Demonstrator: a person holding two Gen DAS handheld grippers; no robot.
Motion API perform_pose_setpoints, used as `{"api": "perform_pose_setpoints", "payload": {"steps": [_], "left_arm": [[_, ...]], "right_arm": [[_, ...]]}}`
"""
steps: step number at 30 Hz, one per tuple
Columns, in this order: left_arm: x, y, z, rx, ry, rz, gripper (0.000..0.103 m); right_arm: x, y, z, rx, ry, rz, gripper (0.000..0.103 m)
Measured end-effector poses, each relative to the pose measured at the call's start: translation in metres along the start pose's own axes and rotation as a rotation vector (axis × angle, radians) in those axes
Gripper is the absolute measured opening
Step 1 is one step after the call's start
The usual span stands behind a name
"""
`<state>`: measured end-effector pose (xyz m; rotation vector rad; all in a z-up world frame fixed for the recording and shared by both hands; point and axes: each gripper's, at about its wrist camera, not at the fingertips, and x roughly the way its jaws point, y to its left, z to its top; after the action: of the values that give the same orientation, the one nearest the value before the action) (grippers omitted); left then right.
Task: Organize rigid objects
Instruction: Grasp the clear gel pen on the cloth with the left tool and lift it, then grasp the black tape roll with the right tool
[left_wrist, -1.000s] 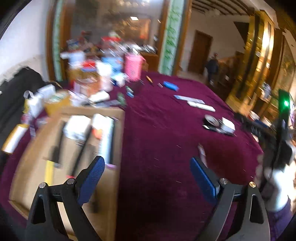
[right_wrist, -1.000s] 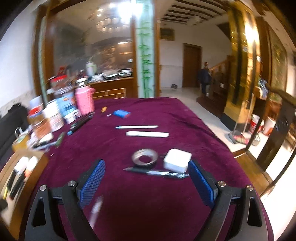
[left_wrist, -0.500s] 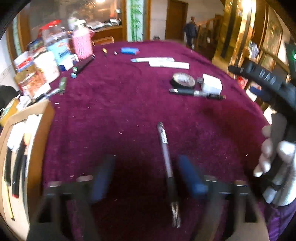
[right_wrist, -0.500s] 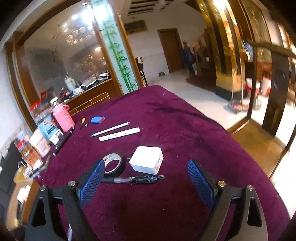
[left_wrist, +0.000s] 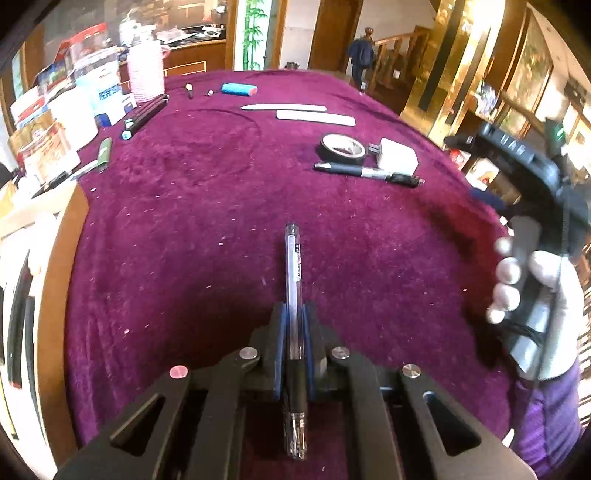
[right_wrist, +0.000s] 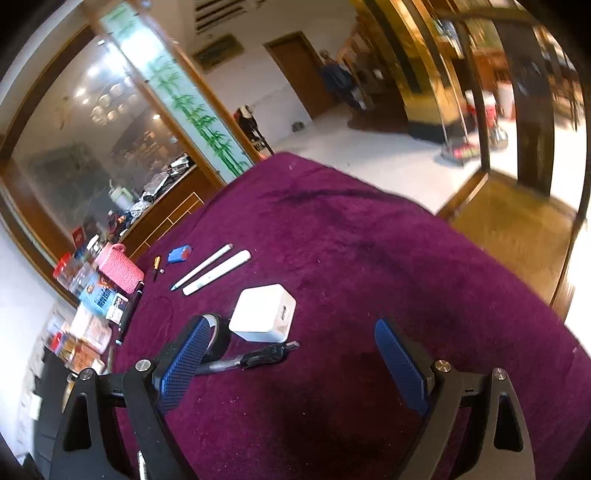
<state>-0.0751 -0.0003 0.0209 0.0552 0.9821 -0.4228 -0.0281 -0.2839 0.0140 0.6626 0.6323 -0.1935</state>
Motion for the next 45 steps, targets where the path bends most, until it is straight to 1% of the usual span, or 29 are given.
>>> {"api": "perform_pose_setpoints", "payload": {"steps": [4,9,11,13,17,19,23,24,26,31,32,33,34,35,39,42,45], "left_arm": [[-0.02,0.008,-0.002,-0.018,-0.047,-0.033,0.008],[-0.043,0.021,-0.008,-0.055,-0.099,-0.082,0.008],[-0.056,0.028,-0.01,-0.067,-0.132,-0.112,0.008],[-0.071,0.034,-0.013,-0.065,-0.178,-0.127,0.008],[-0.095,0.045,-0.015,-0.069,-0.259,-0.157,0.008],[-0.104,0.05,-0.016,-0.076,-0.286,-0.171,0.008],[-0.12,0.065,-0.018,-0.097,-0.329,-0.184,0.008],[-0.124,0.069,-0.019,-0.102,-0.336,-0.184,0.008],[-0.132,0.081,-0.02,-0.117,-0.354,-0.178,0.008],[-0.155,0.115,-0.028,-0.175,-0.387,-0.159,0.009],[-0.161,0.124,-0.031,-0.194,-0.393,-0.153,0.008],[-0.165,0.131,-0.033,-0.208,-0.398,-0.144,0.008],[-0.168,0.139,-0.036,-0.223,-0.402,-0.135,0.008],[-0.173,0.148,-0.039,-0.24,-0.406,-0.124,0.008],[-0.184,0.175,-0.054,-0.303,-0.417,-0.084,0.009],[-0.19,0.191,-0.063,-0.336,-0.422,-0.056,0.009],[-0.197,0.207,-0.073,-0.37,-0.43,-0.026,0.009]], "right_arm": [[0.01,-0.007,-0.002,0.039,0.056,0.006,0.093],[0.01,-0.004,-0.004,0.014,0.05,-0.021,0.093],[0.007,0.007,-0.006,-0.034,0.045,-0.021,0.093],[0.003,0.023,-0.006,-0.088,0.054,0.011,0.093],[0.007,0.071,-0.005,-0.243,0.122,0.081,0.093],[0.017,0.091,-0.004,-0.318,0.156,0.08,0.093],[0.05,0.123,-0.004,-0.473,0.205,0.026,0.093],[0.061,0.127,-0.004,-0.501,0.226,0.016,0.093],[0.082,0.135,-0.006,-0.549,0.283,0.022,0.093],[0.124,0.145,-0.011,-0.619,0.382,-0.016,0.091],[0.129,0.145,-0.013,-0.63,0.398,-0.026,0.087],[0.134,0.146,-0.015,-0.648,0.407,-0.043,0.077],[0.137,0.145,-0.017,-0.665,0.413,-0.061,0.068],[0.138,0.144,-0.018,-0.668,0.42,-0.076,0.062],[0.132,0.137,-0.013,-0.613,0.41,-0.04,0.062],[0.122,0.133,-0.009,-0.563,0.386,-0.024,0.062],[0.104,0.138,-0.008,-0.517,0.363,0.03,0.062]]}}
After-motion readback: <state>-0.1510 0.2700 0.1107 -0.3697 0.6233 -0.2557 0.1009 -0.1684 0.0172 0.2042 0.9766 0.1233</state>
